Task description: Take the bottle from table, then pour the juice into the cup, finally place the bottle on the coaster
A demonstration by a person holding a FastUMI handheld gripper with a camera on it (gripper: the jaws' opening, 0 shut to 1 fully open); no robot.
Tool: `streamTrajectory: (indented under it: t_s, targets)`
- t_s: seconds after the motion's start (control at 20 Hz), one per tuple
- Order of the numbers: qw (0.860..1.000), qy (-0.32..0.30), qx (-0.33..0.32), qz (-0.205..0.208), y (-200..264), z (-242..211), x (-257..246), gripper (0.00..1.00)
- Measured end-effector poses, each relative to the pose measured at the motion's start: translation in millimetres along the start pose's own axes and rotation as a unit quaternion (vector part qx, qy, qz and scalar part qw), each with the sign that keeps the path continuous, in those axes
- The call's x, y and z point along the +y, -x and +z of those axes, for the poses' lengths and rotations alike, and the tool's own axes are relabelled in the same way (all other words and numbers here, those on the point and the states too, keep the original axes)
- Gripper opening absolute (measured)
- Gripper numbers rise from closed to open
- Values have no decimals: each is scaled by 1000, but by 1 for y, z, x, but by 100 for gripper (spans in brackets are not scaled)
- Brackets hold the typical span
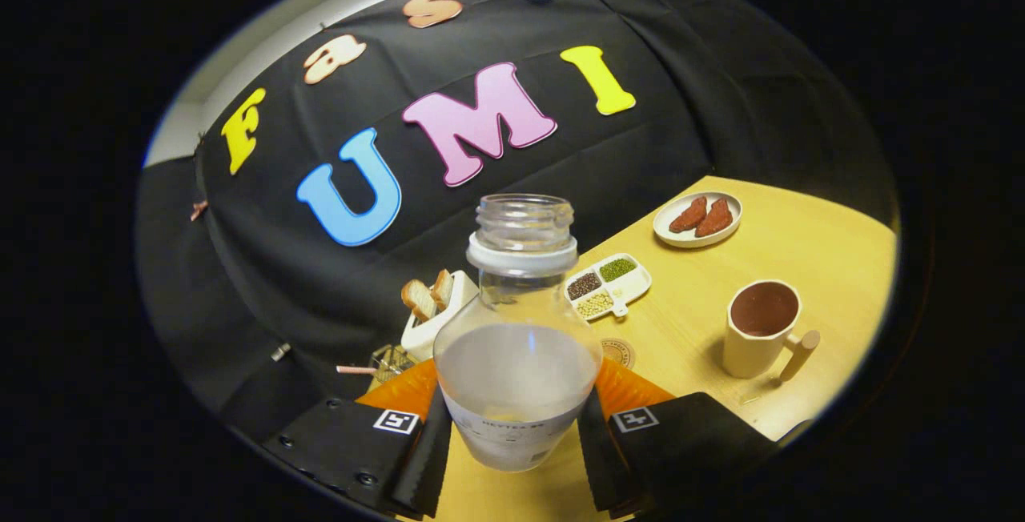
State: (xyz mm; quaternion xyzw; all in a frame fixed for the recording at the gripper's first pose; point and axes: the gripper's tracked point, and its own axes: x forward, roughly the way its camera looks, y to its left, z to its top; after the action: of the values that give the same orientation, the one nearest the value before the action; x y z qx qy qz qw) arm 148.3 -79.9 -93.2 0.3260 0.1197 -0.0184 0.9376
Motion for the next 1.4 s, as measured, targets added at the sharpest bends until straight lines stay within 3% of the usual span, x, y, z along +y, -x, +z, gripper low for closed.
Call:
streamTrajectory:
  t_s: [0.25, 0.45, 0.8, 1.2, 1.4]
  targets:
    - [993, -114, 12, -11, -2, 10, -27, 72]
    - [978, -205, 20, -25, -7, 9, -49, 72]
    - [953, -296, 52, -37, -32, 0, -68, 72]
    - [909, -403, 64, -79, -41, -5, -104, 72]
    - [886, -450, 75, -78, -45, -10, -109, 72]
